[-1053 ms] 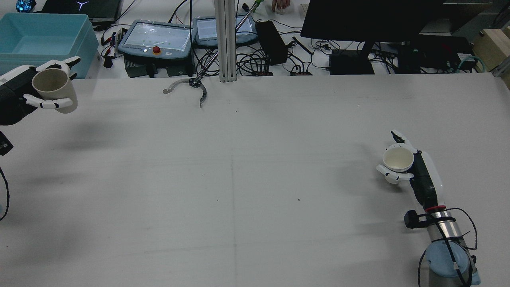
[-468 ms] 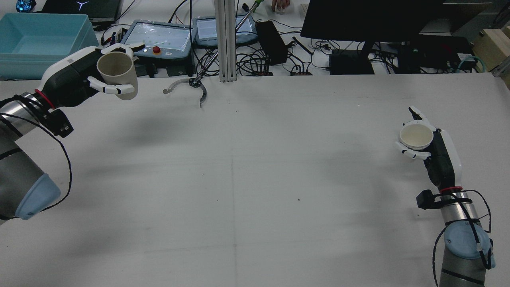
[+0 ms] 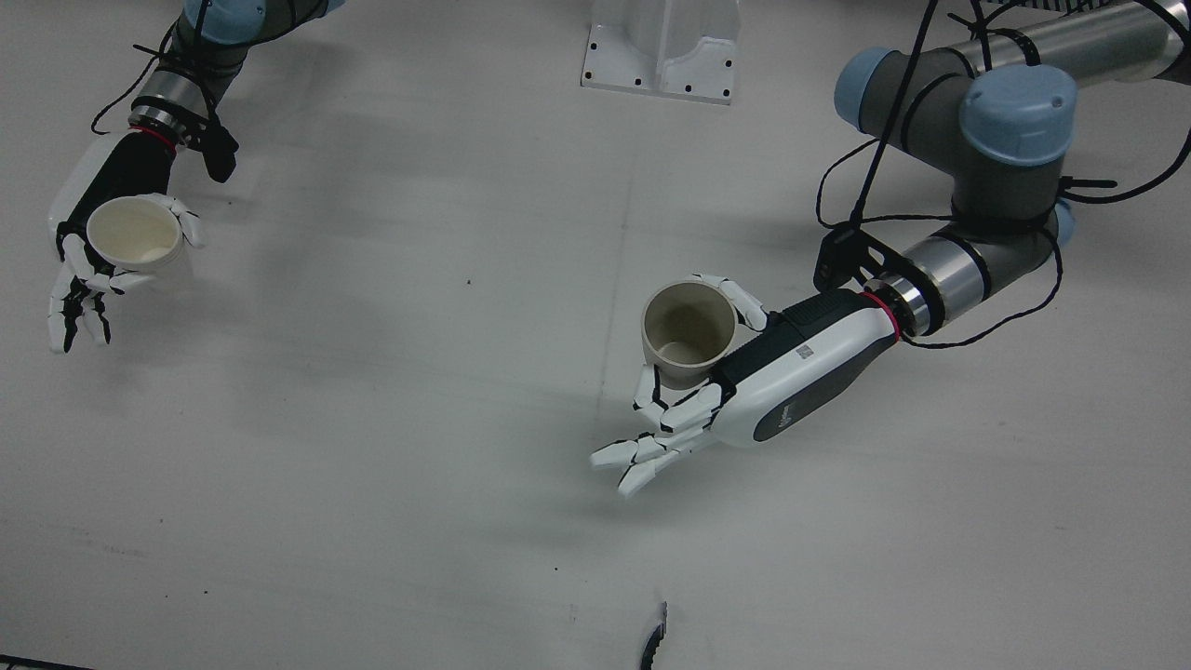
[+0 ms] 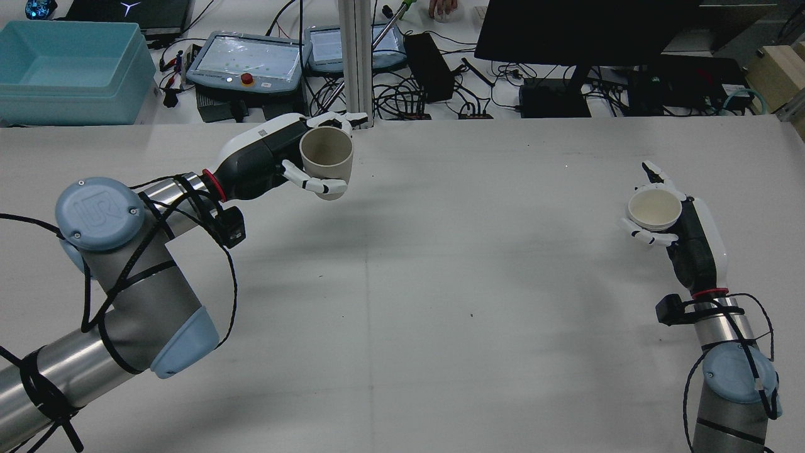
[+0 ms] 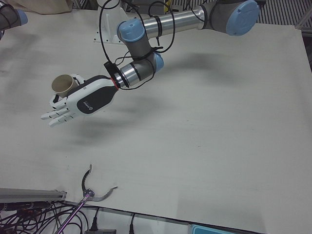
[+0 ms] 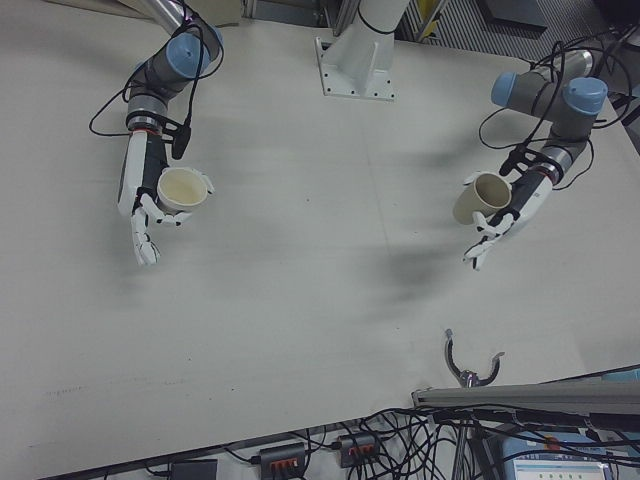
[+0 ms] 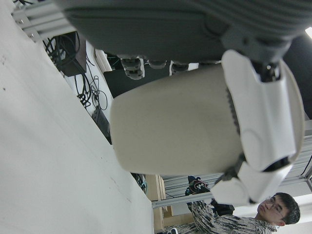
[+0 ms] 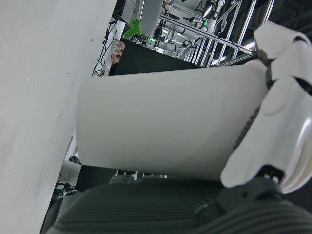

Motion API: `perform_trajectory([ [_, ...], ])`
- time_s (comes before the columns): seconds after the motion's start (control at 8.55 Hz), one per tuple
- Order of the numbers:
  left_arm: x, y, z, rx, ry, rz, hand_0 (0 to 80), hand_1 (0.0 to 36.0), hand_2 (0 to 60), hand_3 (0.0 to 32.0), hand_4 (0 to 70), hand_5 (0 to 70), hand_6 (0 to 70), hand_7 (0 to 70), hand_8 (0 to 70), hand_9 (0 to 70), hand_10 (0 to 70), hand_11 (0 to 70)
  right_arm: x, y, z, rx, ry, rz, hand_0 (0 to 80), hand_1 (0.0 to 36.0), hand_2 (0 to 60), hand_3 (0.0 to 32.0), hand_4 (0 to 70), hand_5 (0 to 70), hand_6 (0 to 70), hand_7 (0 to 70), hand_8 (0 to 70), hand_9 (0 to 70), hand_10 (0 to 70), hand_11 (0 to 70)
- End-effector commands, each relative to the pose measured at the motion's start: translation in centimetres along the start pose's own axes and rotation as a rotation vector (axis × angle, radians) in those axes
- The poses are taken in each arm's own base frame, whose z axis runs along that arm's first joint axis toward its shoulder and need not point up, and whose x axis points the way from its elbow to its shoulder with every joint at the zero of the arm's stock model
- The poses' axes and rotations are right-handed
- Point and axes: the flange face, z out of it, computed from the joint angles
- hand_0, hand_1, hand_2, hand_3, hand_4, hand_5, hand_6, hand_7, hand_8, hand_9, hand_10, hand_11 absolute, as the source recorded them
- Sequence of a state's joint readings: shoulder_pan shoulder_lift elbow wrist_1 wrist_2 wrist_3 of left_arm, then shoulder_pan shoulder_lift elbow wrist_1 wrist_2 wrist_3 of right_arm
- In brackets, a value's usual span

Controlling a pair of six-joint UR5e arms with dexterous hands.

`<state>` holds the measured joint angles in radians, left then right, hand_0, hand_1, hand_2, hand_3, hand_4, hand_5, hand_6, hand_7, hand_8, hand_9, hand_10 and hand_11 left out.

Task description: Pour water

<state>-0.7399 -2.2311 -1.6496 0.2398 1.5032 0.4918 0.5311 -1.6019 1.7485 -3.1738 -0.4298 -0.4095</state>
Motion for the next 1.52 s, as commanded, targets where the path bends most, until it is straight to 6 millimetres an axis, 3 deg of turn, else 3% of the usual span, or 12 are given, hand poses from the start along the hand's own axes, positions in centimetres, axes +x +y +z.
perform_trajectory([
  [0.0,-4.3,7.2,7.9,-0.077,-0.045,0.004,45.6,29.2,60.0,0.0,5.0,70.0,4.0,13.4,0.0,1.2,4.8,8.7,-0.1,0.8,0.1,-0.009,0.001,0.01,48.9,25.7,60.0,0.0,36.1,70.0,9.2,15.1,5.8,10.4,12.9,20.0],
  [0.23,-8.3,10.0,9.1,-0.106,-0.091,-0.019,45.4,28.6,60.0,0.0,4.9,70.0,3.9,13.3,0.0,1.2,4.9,8.8,-0.1,0.9,0.4,-0.018,0.017,-0.011,49.1,25.3,60.0,0.0,35.1,70.0,9.1,15.0,5.7,10.2,12.8,19.9],
  [0.35,-8.4,10.2,9.1,-0.109,-0.09,-0.014,45.7,28.6,60.0,0.0,5.1,70.0,4.1,13.5,0.0,1.3,4.8,8.8,-1.0,2.0,1.2,-0.036,0.014,-0.025,49.2,25.4,60.0,0.0,34.8,70.0,9.4,15.2,5.9,10.6,12.9,20.1],
  [0.47,-8.1,10.5,9.1,-0.112,-0.089,-0.014,45.6,28.1,60.0,0.0,4.9,70.0,3.8,13.2,0.0,1.2,4.6,8.5,-4.6,4.6,3.8,-0.088,-0.007,-0.093,49.1,25.0,60.0,0.0,34.3,70.0,9.5,15.4,6.0,10.8,12.9,20.0],
  [0.58,-8.0,10.6,9.0,-0.11,-0.09,-0.014,45.9,27.5,60.0,0.0,5.9,70.0,3.7,13.2,0.0,1.2,4.5,8.4,-10.1,7.9,6.7,-0.181,-0.037,-0.21,49.0,25.2,60.0,0.0,33.6,70.0,9.5,16.3,5.7,10.5,12.5,19.6],
  [0.7,-8.1,10.6,8.9,-0.109,-0.093,-0.013,46.2,27.4,60.0,0.0,6.5,70.0,3.7,13.2,0.0,1.2,4.5,8.4,-13.6,12.0,8.5,-0.284,-0.07,-0.289,48.6,25.0,60.0,0.0,31.8,70.0,9.6,16.1,5.6,10.3,12.3,19.2],
  [0.82,-8.4,10.8,8.9,-0.11,-0.096,-0.016,46.3,27.1,60.0,0.0,6.8,70.0,3.5,13.0,0.0,1.2,4.5,8.3,-14.3,14.3,9.4,-0.326,-0.088,-0.296,47.9,23.3,59.8,0.0,31.6,70.0,9.5,16.1,5.8,10.7,12.5,19.4],
  [0.94,-8.7,10.9,8.9,-0.112,-0.1,-0.018,46.8,25.9,58.1,0.0,8.7,70.0,3.5,12.9,0.0,1.1,4.5,8.3,-13.7,16.9,10.0,-0.341,-0.086,-0.323,47.9,22.5,57.2,0.0,32.6,70.0,9.9,16.7,5.9,10.9,12.5,19.3],
  [1.17,-8.4,11.3,8.6,-0.112,-0.1,-0.018,46.7,26.3,59.5,0.0,7.9,70.0,3.4,12.9,0.0,1.1,4.5,8.3,-12.7,24.4,10.5,-0.427,-0.085,-0.466,48.2,23.3,59.0,0.0,33.3,70.0,10.9,19.1,5.6,10.6,12.0,18.6],
  [1.29,-8.8,11.5,8.7,-0.115,-0.104,-0.021,47.3,24.9,53.8,0.0,10.0,70.0,3.4,12.8,0.0,1.1,4.5,8.3,-12.5,27.5,9.6,-0.47,-0.102,-0.514,47.9,23.1,58.8,0.0,31.5,70.0,11.0,18.9,5.3,10.0,12.3,19.1],
  [1.4,-8.9,11.6,8.7,-0.115,-0.104,-0.02,47.2,25.2,55.4,0.0,9.4,70.0,3.2,12.6,0.0,1.1,4.4,8.2,-12.5,30.1,7.5,-0.511,-0.105,-0.538,47.6,23.2,60.0,0.0,29.9,70.0,11.6,19.3,5.3,10.0,13.3,20.5],
])
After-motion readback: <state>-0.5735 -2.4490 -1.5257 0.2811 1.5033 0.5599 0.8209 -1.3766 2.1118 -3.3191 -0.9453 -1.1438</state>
